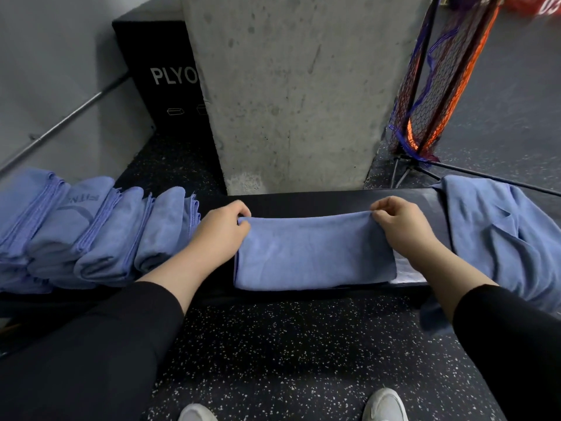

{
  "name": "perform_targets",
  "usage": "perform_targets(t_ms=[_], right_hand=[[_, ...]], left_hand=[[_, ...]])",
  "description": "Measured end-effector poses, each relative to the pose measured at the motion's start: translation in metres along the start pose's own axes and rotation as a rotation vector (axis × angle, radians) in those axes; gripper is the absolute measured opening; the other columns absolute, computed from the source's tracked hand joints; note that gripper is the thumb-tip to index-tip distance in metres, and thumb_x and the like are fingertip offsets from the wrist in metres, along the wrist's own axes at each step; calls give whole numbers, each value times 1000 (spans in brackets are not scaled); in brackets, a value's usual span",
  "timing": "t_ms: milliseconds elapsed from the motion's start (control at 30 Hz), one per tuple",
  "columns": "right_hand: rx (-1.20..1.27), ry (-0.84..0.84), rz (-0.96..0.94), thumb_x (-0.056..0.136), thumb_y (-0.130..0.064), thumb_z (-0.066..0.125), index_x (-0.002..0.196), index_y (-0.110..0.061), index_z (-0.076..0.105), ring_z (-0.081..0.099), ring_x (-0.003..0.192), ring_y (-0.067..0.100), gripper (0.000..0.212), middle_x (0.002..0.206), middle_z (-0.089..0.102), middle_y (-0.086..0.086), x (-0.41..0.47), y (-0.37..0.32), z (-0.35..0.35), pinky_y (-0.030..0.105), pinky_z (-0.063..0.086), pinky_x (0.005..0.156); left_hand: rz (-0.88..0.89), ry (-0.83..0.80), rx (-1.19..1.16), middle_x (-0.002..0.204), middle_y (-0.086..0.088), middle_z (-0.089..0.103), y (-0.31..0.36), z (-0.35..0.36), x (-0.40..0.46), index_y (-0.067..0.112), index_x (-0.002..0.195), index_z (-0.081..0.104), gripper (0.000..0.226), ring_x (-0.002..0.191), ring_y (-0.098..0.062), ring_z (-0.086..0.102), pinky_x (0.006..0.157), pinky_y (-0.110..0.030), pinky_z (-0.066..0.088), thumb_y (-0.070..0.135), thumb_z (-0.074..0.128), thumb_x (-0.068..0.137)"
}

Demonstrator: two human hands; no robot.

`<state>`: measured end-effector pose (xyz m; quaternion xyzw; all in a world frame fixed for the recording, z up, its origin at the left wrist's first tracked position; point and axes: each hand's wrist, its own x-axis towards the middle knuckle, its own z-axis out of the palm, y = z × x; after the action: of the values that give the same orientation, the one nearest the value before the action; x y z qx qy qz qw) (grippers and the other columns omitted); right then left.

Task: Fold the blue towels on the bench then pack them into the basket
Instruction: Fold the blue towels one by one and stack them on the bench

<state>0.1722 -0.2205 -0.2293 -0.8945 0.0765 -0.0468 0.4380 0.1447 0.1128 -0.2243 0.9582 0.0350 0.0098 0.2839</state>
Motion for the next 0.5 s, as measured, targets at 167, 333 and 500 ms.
perform_targets(t_ms=[167,333,500], right_hand=[[-271,-2,28,95,-33,64,126,-16,61,60,109,31,36,116,66,8,22,14,21,34,43,86],[-495,102,-173,96,-35,61,129,-19,61,49,122,36,37,132,56,8,3,-6,38,50,41,95],[-433,-119,-244,101,-25,43,133,-11,58,51,130,36,39,144,51,13,-38,-18,82,50,43,104]], left_hand=[[32,101,231,125,-4,57,-5,22,26,23,135,57,34,115,-29,54,89,-42,44,25,57,101],[384,128,254,133,-4,58,7,49,24,17,131,64,33,119,-31,56,97,-47,41,21,60,99],[469,-204,377,165,8,26,9,79,9,31,152,42,44,153,-13,20,122,-37,15,38,38,108]])
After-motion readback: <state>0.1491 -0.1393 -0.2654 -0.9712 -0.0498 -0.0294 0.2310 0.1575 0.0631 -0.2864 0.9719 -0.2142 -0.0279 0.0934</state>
